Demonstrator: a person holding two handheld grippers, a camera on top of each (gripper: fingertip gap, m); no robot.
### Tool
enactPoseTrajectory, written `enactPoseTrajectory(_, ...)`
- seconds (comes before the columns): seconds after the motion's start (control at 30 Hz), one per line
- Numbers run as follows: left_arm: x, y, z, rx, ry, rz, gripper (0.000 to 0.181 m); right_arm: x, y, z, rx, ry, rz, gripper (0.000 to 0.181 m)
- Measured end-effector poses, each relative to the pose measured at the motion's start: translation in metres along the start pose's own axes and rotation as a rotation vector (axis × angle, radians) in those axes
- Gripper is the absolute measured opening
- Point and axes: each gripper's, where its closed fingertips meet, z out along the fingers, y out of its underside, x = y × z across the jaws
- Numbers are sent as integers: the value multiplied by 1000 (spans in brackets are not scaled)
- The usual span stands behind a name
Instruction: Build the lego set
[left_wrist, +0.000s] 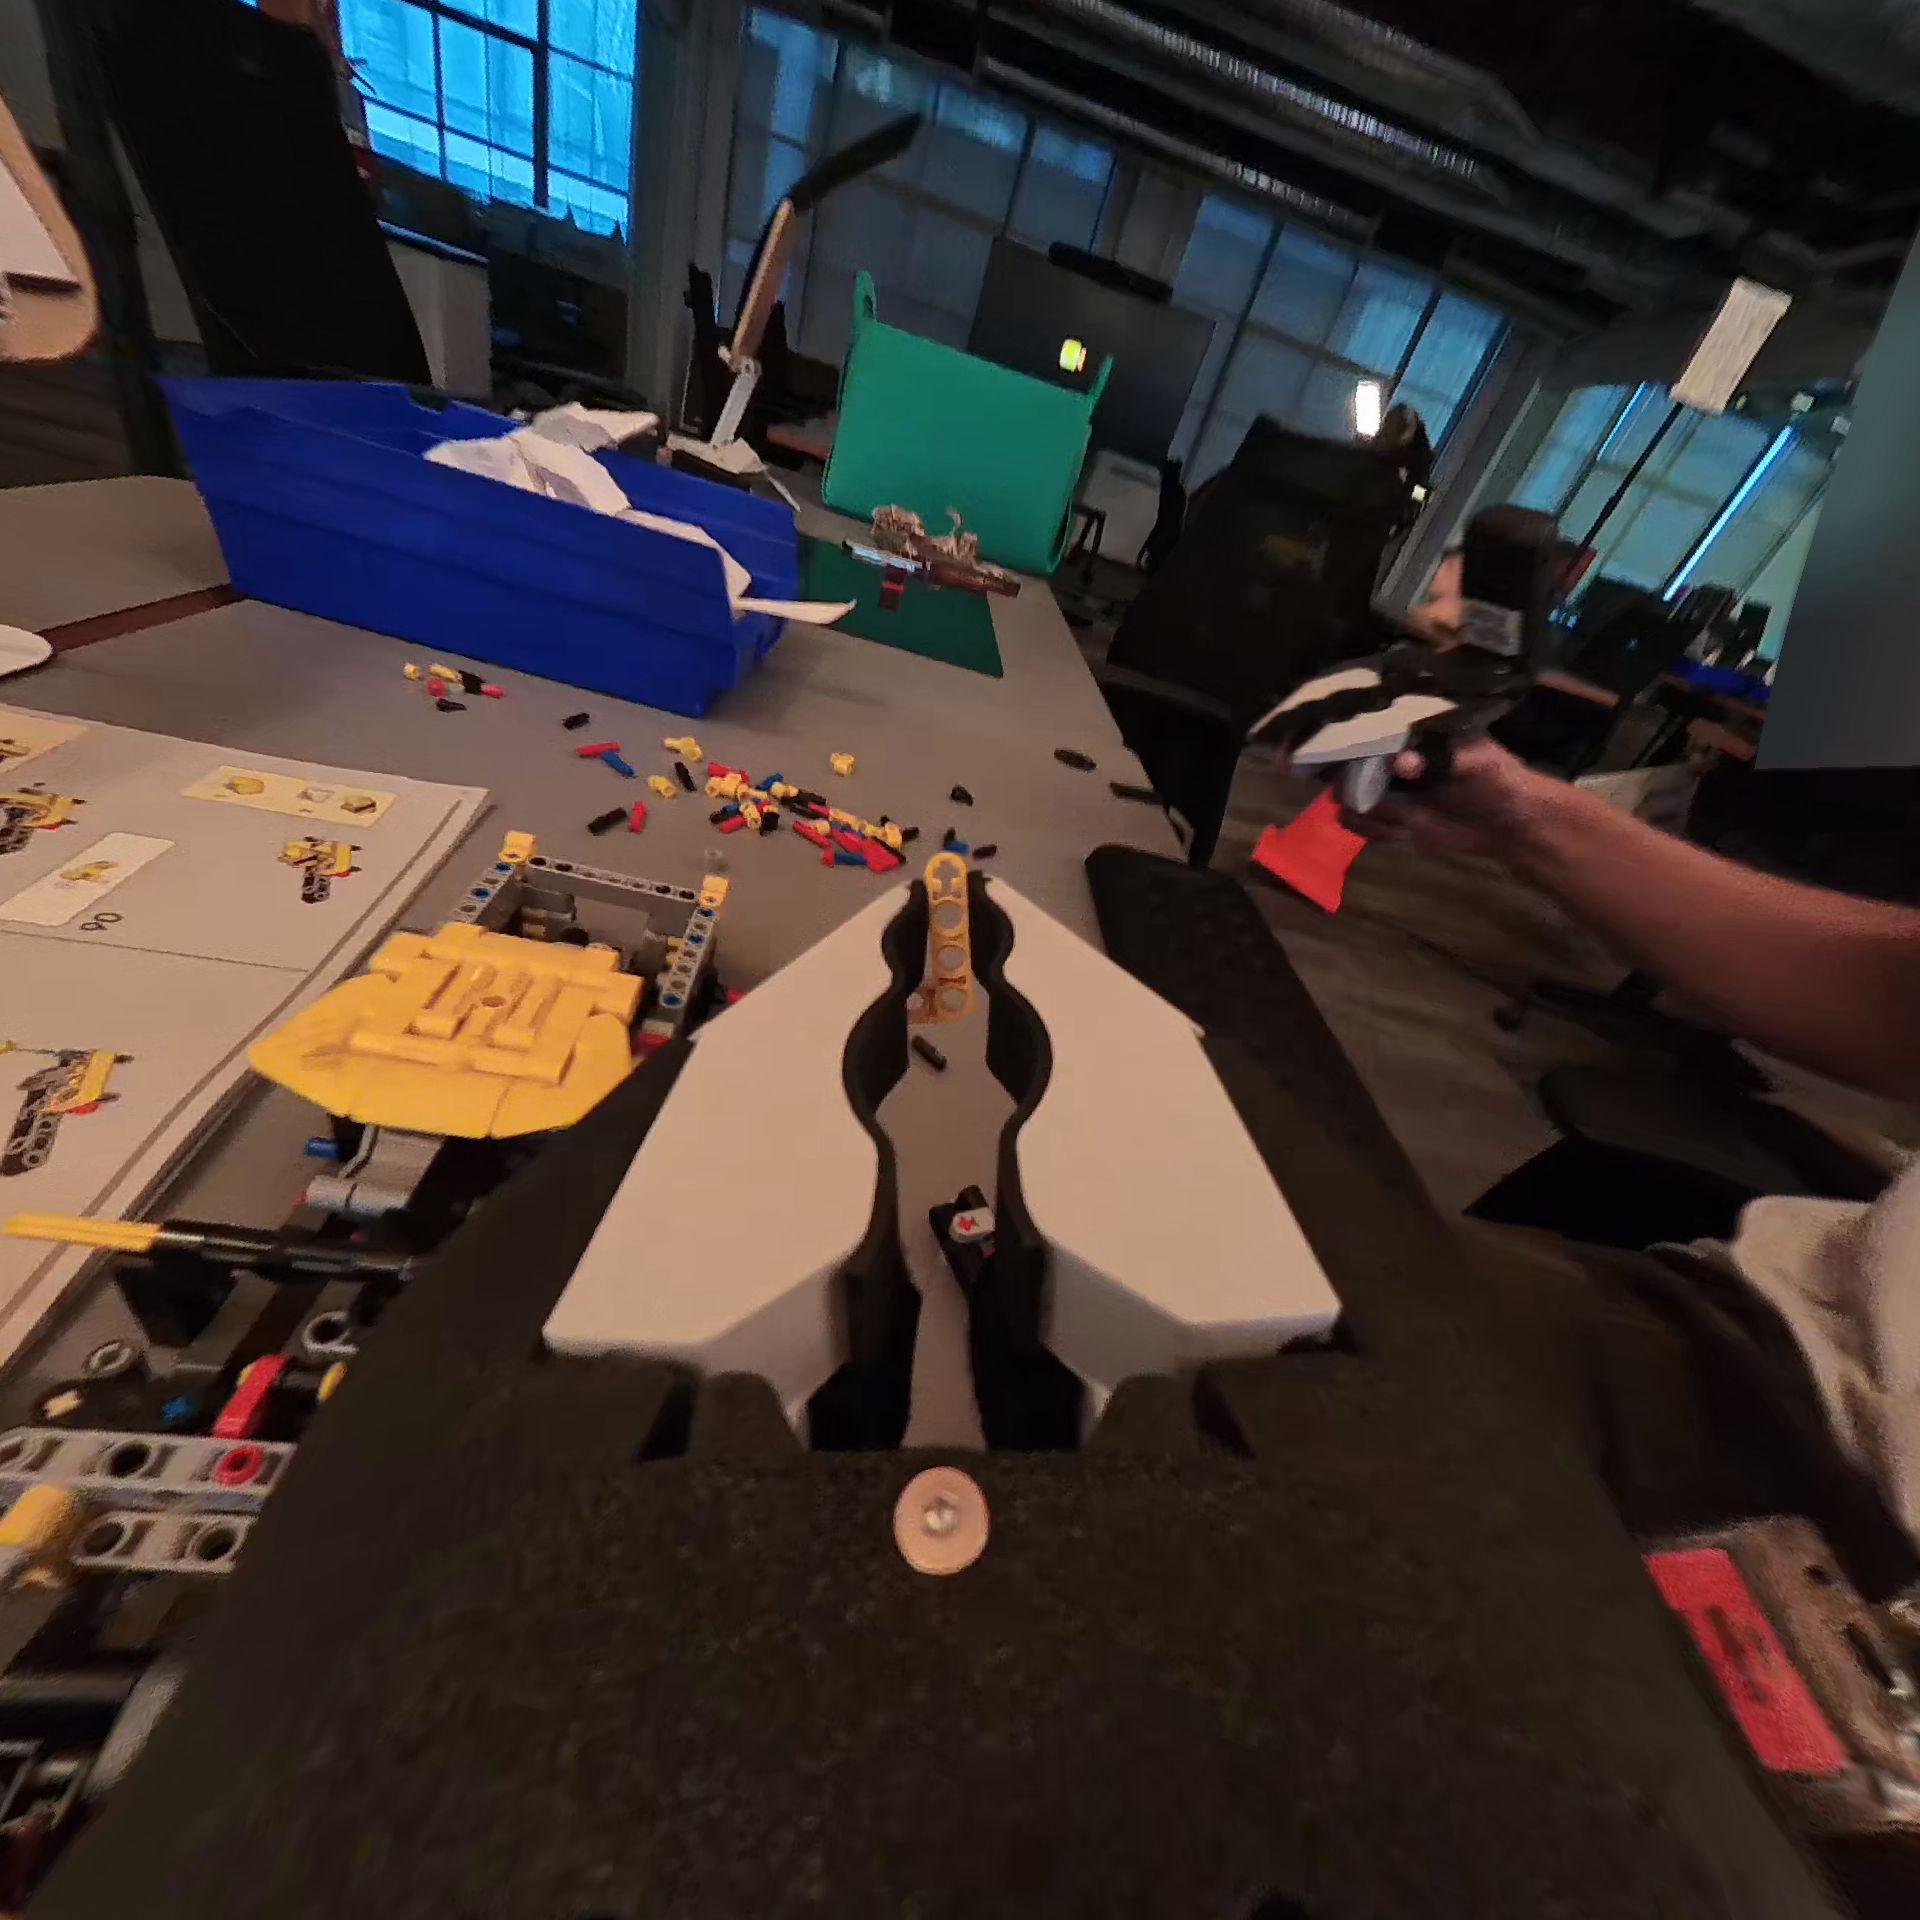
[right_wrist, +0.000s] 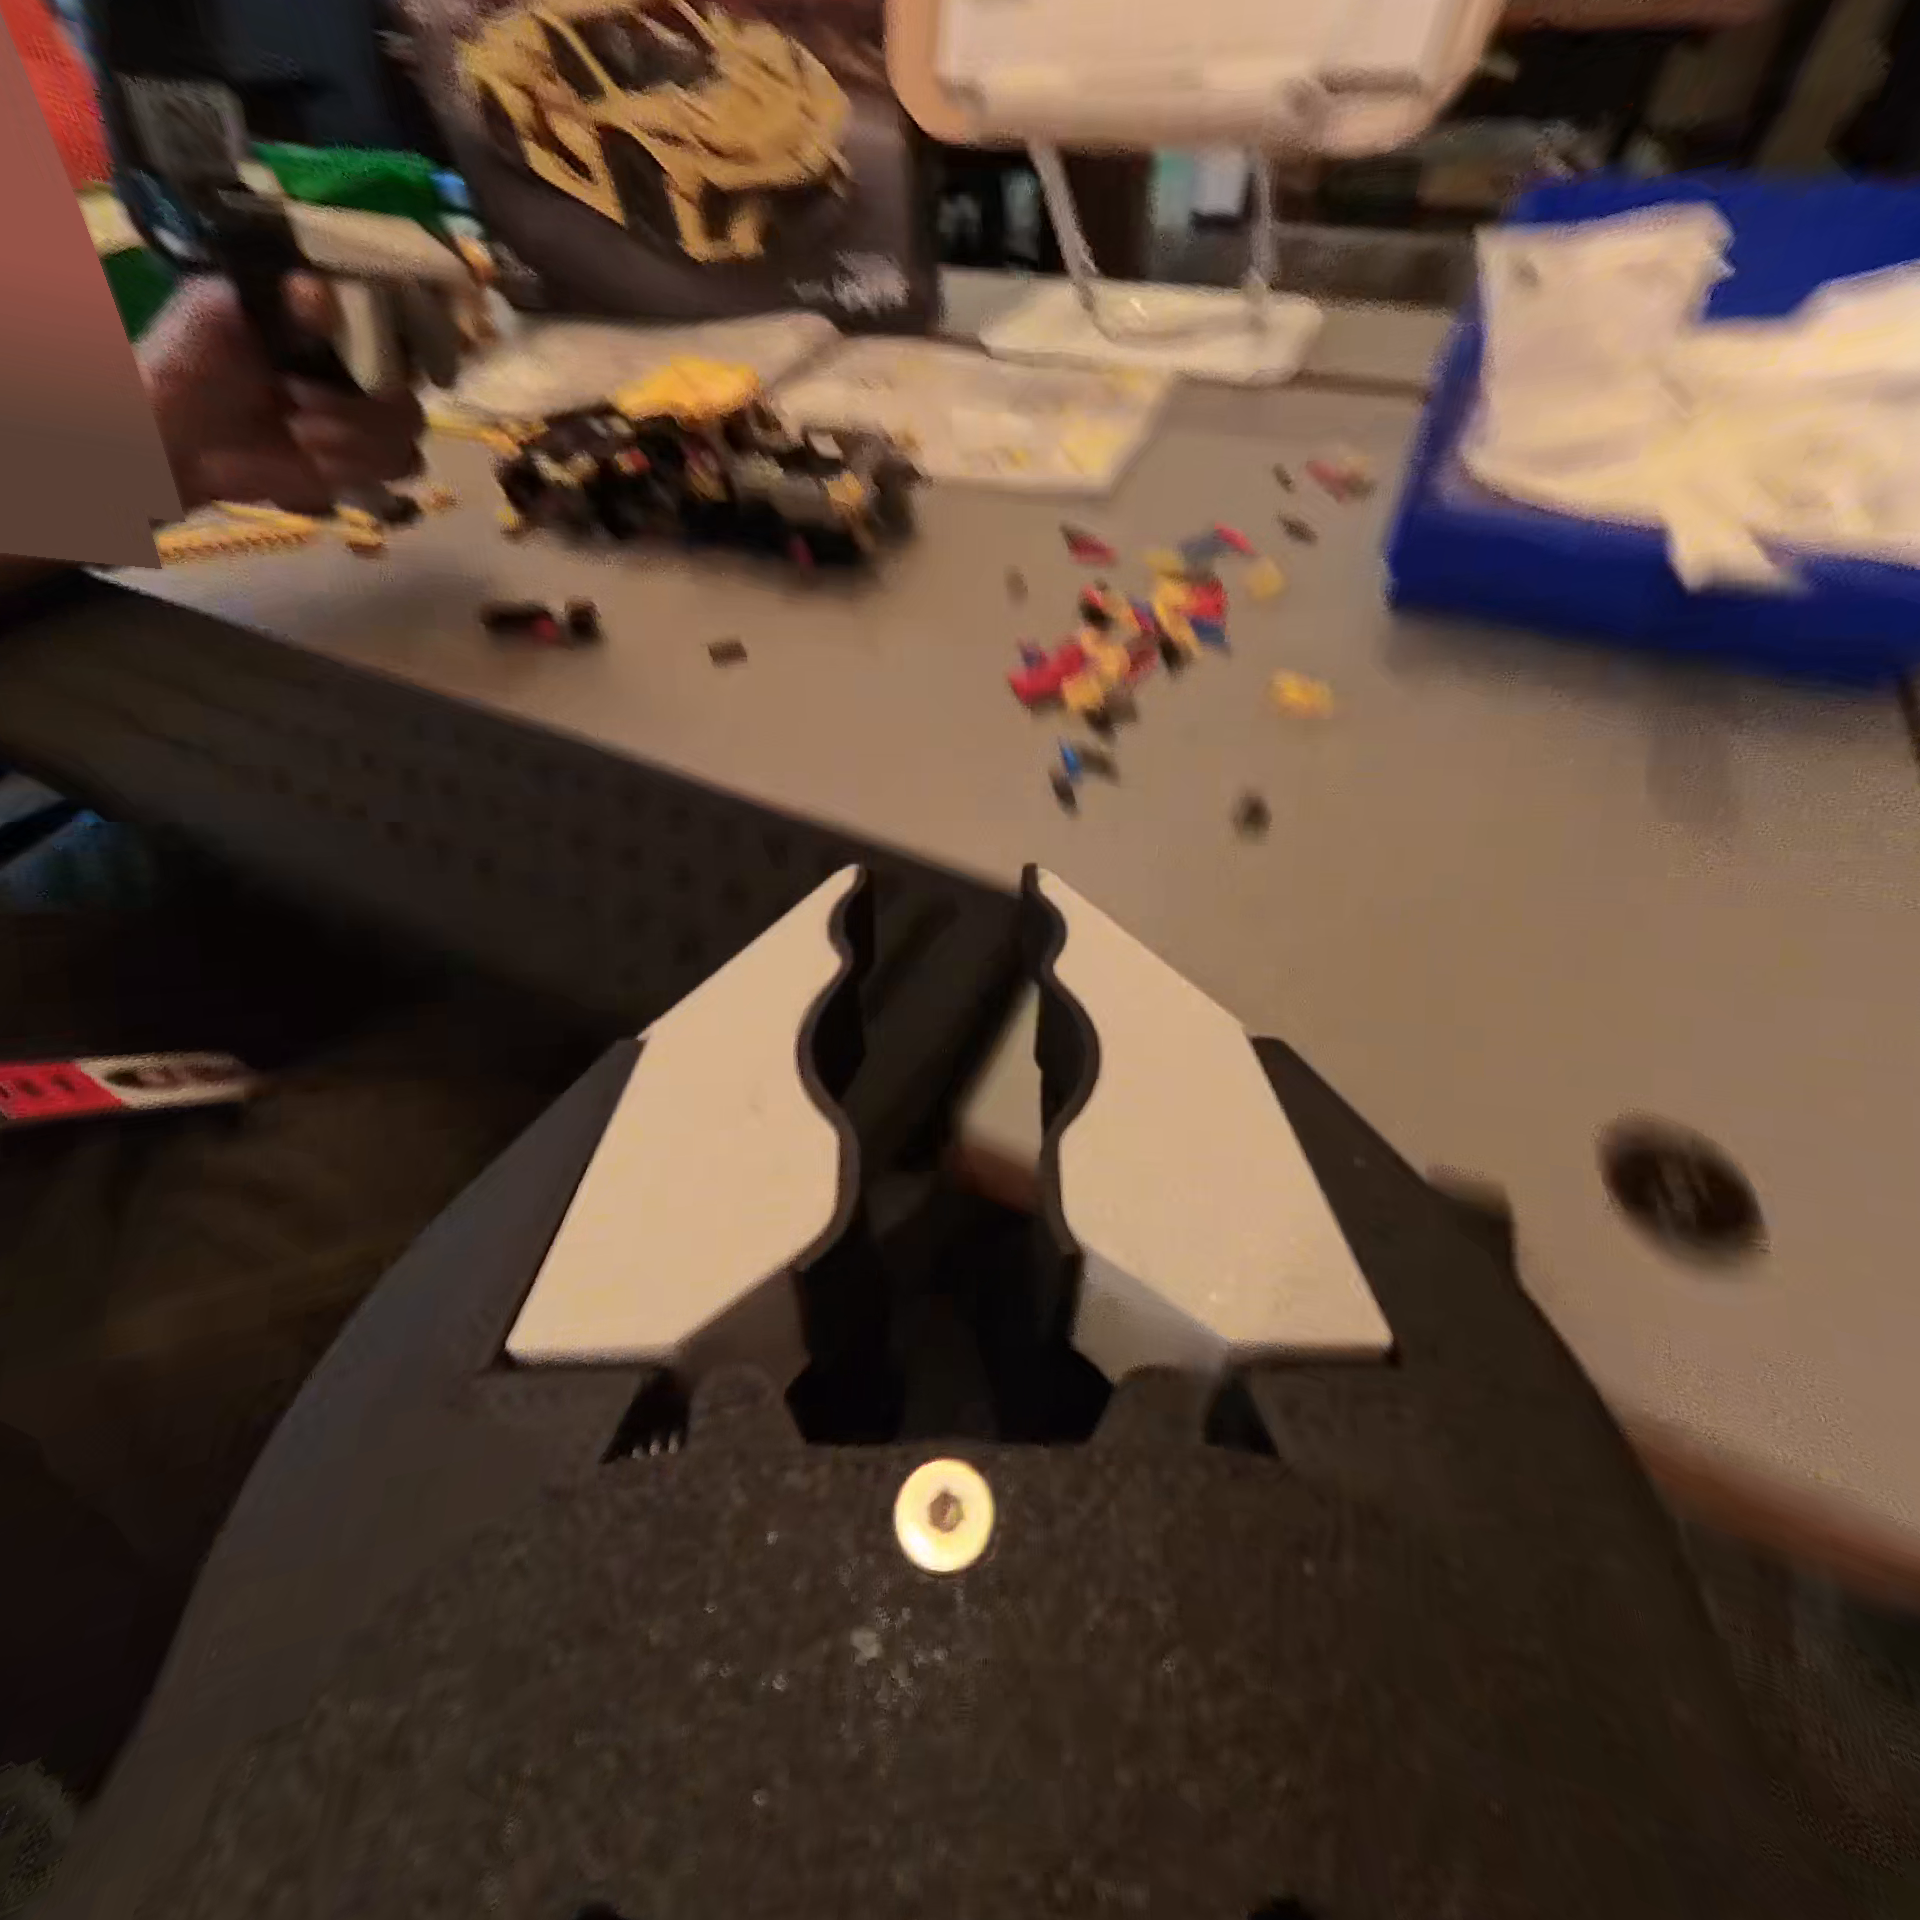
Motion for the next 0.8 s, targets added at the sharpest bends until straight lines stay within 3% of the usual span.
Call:
enactPoseTrajectory(0.13, 7, 18, 18, -87, -50, 64, 7, 20, 96, -87, -36, 189, 147, 31)
enactPoseTrajectory(0.23, 23, 10, 34, -58, -107, 114, 7, 25, 186, -125, -87, 310, 237, 40)
enactPoseTrajectory(0.3, 35, 12, 48, -74, -168, 176, 7, 18, 245, -134, -82, 315, 353, 50)
enactPoseTrajectory(0.43, 64, 28, 75, -158, -251, 308, 7, -8, 346, -127, -99, 298, 498, 47)
enactPoseTrajectory(0.57, 73, 44, 90, -226, -385, 432, 7, -12, 399, -118, -31, 388, 453, 52)
enactPoseTrajectory(0.67, 77, 56, 97, -219, -460, 474, 7, 28, 420, -138, 25, 501, 447, 50)
enactPoseTrajectory(0.8, 78, 49, 98, -146, -573, 568, 7, 140, 461, -176, 42, 664, 444, 42)
